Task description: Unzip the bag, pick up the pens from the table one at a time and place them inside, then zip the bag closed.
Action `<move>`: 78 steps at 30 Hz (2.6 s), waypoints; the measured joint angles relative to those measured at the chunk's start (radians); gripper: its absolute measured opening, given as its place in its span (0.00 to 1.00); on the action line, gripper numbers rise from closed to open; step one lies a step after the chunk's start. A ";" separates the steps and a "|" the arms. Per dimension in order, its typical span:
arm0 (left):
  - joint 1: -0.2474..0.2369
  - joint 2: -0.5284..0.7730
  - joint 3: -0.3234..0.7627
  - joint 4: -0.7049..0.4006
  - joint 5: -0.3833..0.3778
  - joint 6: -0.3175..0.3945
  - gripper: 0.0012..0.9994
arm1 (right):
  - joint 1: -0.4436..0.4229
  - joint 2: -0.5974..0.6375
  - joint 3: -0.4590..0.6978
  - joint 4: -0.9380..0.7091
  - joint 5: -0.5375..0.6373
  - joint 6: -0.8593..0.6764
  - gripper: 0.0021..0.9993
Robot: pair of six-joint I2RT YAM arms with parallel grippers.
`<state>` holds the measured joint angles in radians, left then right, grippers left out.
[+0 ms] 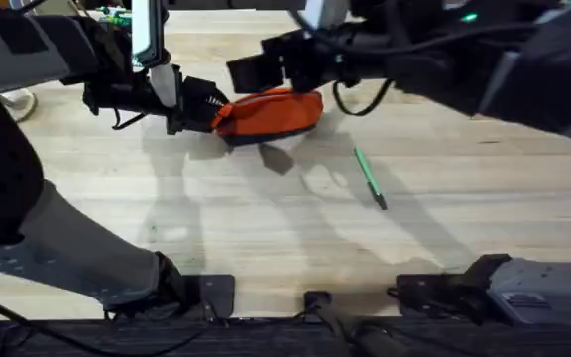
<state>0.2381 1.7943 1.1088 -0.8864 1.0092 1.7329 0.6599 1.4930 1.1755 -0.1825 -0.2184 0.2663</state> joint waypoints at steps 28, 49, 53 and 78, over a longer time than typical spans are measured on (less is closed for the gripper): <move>0.029 -0.030 0.000 -0.188 0.034 0.003 0.99 | -0.037 -0.044 0.175 -0.337 0.000 -0.228 1.00; 0.150 -0.283 0.000 -0.311 0.034 0.004 0.99 | -0.091 -0.043 0.196 -0.292 0.000 -0.934 1.00; 0.150 -0.283 0.000 -0.311 0.032 0.004 0.99 | -0.091 -0.033 0.196 -0.291 0.000 -1.024 1.00; 0.150 -0.283 0.000 -0.311 0.026 0.004 0.99 | -0.091 -0.020 0.196 -0.267 0.000 -1.102 0.03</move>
<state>0.3882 1.5108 1.1091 -1.1969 1.0351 1.7367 0.5686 1.4727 1.3720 -0.4496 -0.2184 -0.8360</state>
